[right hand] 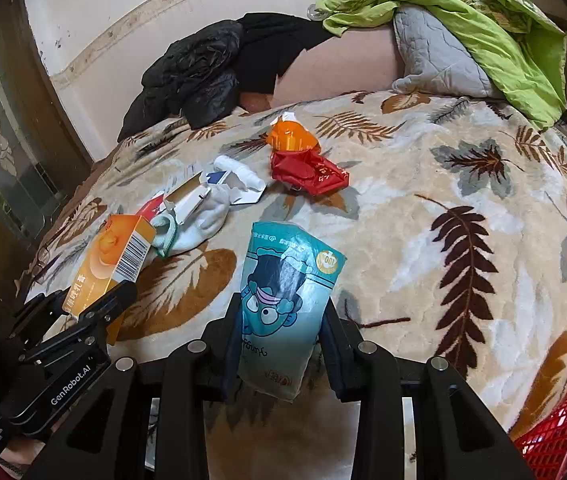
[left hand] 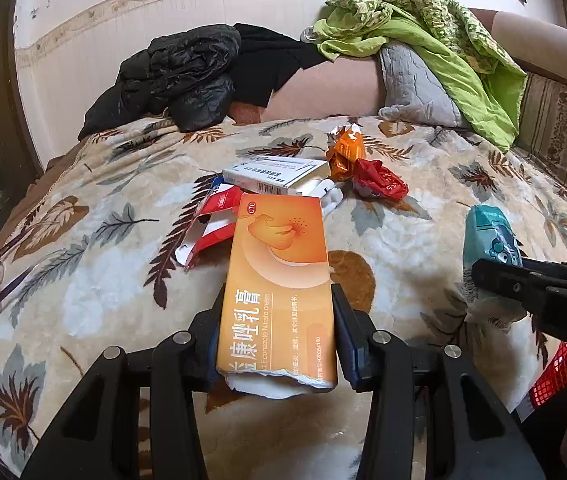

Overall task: Collect trash
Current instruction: 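Lift the orange box and teal pouch off the bed with both tools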

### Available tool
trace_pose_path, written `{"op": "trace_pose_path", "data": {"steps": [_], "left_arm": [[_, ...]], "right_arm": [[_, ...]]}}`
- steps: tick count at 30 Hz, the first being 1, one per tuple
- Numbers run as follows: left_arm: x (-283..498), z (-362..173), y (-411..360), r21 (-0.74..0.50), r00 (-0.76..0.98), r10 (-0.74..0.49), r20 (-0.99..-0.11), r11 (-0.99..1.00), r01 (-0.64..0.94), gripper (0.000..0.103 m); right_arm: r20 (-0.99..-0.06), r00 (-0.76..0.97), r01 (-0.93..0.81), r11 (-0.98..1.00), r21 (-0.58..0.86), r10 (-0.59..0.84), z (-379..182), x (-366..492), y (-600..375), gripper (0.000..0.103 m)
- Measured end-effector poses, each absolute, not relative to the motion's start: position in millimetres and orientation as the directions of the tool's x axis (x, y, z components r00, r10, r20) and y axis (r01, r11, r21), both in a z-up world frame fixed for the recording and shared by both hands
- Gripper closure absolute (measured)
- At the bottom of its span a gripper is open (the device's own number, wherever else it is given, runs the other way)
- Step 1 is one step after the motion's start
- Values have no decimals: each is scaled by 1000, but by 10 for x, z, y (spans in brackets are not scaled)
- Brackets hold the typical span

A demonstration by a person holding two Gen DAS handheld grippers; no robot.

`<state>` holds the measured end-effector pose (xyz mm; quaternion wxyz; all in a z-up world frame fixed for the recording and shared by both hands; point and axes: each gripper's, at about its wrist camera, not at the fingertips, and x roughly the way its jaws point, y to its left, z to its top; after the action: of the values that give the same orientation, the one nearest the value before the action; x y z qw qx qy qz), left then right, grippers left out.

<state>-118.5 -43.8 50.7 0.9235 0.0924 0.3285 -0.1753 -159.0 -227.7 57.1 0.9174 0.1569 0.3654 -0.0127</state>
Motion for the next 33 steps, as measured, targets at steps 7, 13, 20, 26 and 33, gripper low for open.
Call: {"op": "trace_pose_path", "data": {"steps": [7,13,20,26,33], "left_arm": [[-1248,560,-459,89,750,-239,-617,926,368,58],[-1232,627,-329,88,783,-187,-593,952,294,58],[-1184,694,-109,70,809,-118,-575,979,192,58],[-1149,728,81,41,818,-73,-571,992,117,58],[-1136,756,226,22,823,-33,-567,998,55,58]], "right_arm": [[-666,741,139,949,282,89,622,-1640,-2296,65],[-662,744,136,950,281,89,644,-1659,-2285,65],[-660,746,131,952,278,90,649,-1661,-2250,65],[-660,745,129,952,276,90,652,-1658,-2236,65],[-662,745,130,953,272,87,651,-1650,-2231,65]]}}
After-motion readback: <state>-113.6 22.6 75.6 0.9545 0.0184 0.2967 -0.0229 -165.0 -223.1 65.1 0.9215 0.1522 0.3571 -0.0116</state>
